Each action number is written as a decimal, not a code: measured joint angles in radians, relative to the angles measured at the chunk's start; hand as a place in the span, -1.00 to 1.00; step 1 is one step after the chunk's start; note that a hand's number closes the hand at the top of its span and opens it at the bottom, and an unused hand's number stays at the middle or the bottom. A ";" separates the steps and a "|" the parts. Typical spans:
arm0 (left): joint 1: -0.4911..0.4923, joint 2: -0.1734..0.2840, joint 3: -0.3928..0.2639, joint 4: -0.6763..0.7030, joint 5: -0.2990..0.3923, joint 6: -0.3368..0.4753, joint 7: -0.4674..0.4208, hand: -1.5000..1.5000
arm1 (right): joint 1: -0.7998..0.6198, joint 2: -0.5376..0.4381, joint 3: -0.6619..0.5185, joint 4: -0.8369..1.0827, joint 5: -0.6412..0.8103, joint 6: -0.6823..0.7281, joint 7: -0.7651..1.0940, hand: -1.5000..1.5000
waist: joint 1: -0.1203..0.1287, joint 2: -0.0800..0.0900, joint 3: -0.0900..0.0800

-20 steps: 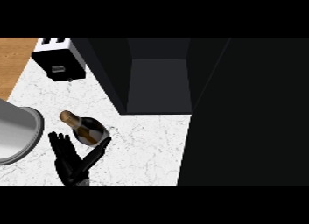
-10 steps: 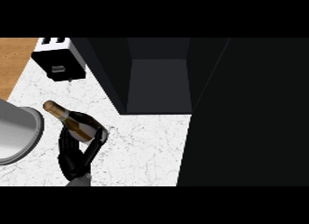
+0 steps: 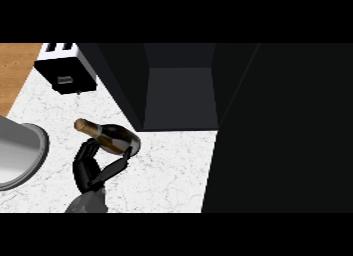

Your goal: Pick up the wine, place it into the cabinet and close the cabinet

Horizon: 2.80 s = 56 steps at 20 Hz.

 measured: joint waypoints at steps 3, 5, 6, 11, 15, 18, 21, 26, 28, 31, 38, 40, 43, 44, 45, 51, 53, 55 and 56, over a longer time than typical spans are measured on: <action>-0.025 0.041 -0.093 0.016 -0.072 -0.081 0.034 1.00 | 0.007 0.012 0.017 0.006 0.002 -0.001 -0.015 -1.00 | -0.007 0.000 0.000; -0.038 0.077 -0.159 0.012 -0.116 -0.162 0.067 1.00 | 0.003 0.019 0.030 0.010 0.003 -0.002 -0.021 -1.00 | -0.008 -0.001 -0.001; -0.042 0.093 -0.186 0.004 -0.133 -0.199 0.081 1.00 | -0.006 0.015 0.021 0.017 0.002 -0.002 -0.020 -1.00 | -0.005 -0.001 -0.001; -0.049 0.131 -0.234 -0.057 -0.180 -0.292 0.087 1.00 | 0.005 0.007 0.003 0.015 -0.005 0.004 -0.019 -1.00 | 0.007 -0.001 -0.001; -0.039 0.137 -0.257 -0.162 -0.214 -0.286 0.094 1.00 | 0.012 0.007 0.005 0.013 -0.006 0.001 -0.014 -1.00 | 0.013 -0.002 -0.001; -0.023 0.134 -0.288 -0.287 -0.233 -0.258 0.163 1.00 | 0.020 -0.001 -0.020 0.013 -0.012 0.007 -0.015 -1.00 | 0.017 -0.003 -0.001; -0.012 0.127 -0.316 -0.417 -0.235 -0.242 0.251 1.00 | 0.028 0.001 -0.017 0.013 -0.014 0.008 -0.016 -1.00 | 0.020 -0.004 0.000; -0.026 0.107 -0.349 -0.622 -0.237 -0.177 0.431 1.00 | 0.041 0.008 -0.011 0.014 -0.015 0.007 -0.023 -1.00 | 0.018 -0.004 -0.001; -0.037 0.080 -0.371 -0.682 -0.252 -0.130 0.496 1.00 | 0.041 0.006 -0.017 0.012 -0.018 0.009 -0.021 -1.00 | 0.017 -0.004 -0.001; -0.072 0.060 -0.378 -0.761 -0.274 -0.067 0.600 1.00 | 0.046 0.001 -0.033 0.013 -0.023 0.016 -0.023 -1.00 | 0.016 -0.003 -0.001; -0.218 0.004 -0.365 -0.811 -0.340 0.061 0.812 1.00 | 0.050 -0.007 -0.068 0.017 -0.043 0.035 -0.028 -1.00 | 0.010 -0.001 -0.001; -0.273 -0.009 -0.339 -0.795 -0.347 0.081 0.866 1.00 | 0.038 -0.004 -0.066 0.022 -0.043 0.033 -0.027 -1.00 | 0.010 0.000 -0.001; -0.339 -0.025 -0.304 -0.748 -0.363 0.097 0.905 1.00 | 0.044 -0.005 -0.062 0.019 -0.046 0.036 -0.026 -1.00 | 0.007 0.001 -0.001; -0.348 -0.032 -0.297 -0.730 -0.370 0.101 0.899 1.00 | 0.046 -0.009 -0.076 0.019 -0.051 0.040 -0.025 -1.00 | 0.007 0.001 -0.001; -0.367 -0.034 -0.286 -0.718 -0.377 0.107 0.909 1.00 | 0.059 -0.005 -0.077 0.018 -0.053 0.043 -0.030 -1.00 | 0.007 0.001 -0.001; -0.445 -0.039 -0.242 -0.601 -0.425 0.096 0.888 1.00 | 0.072 0.006 -0.075 0.022 -0.059 0.053 -0.037 -1.00 | 0.005 0.003 -0.001; -0.472 -0.038 -0.238 -0.561 -0.454 0.098 0.881 1.00 | 0.063 0.003 -0.079 0.024 -0.061 0.057 -0.034 -1.00 | 0.005 0.003 -0.001; -0.489 -0.045 -0.251 -0.516 -0.471 0.120 0.853 1.00 | 0.053 0.007 -0.072 0.025 -0.061 0.054 -0.031 -1.00 | 0.002 0.003 -0.001; -0.491 -0.048 -0.245 -0.487 -0.472 0.112 0.827 1.00 | 0.054 0.004 -0.081 0.025 -0.064 0.057 -0.031 -1.00 | 0.001 0.003 -0.001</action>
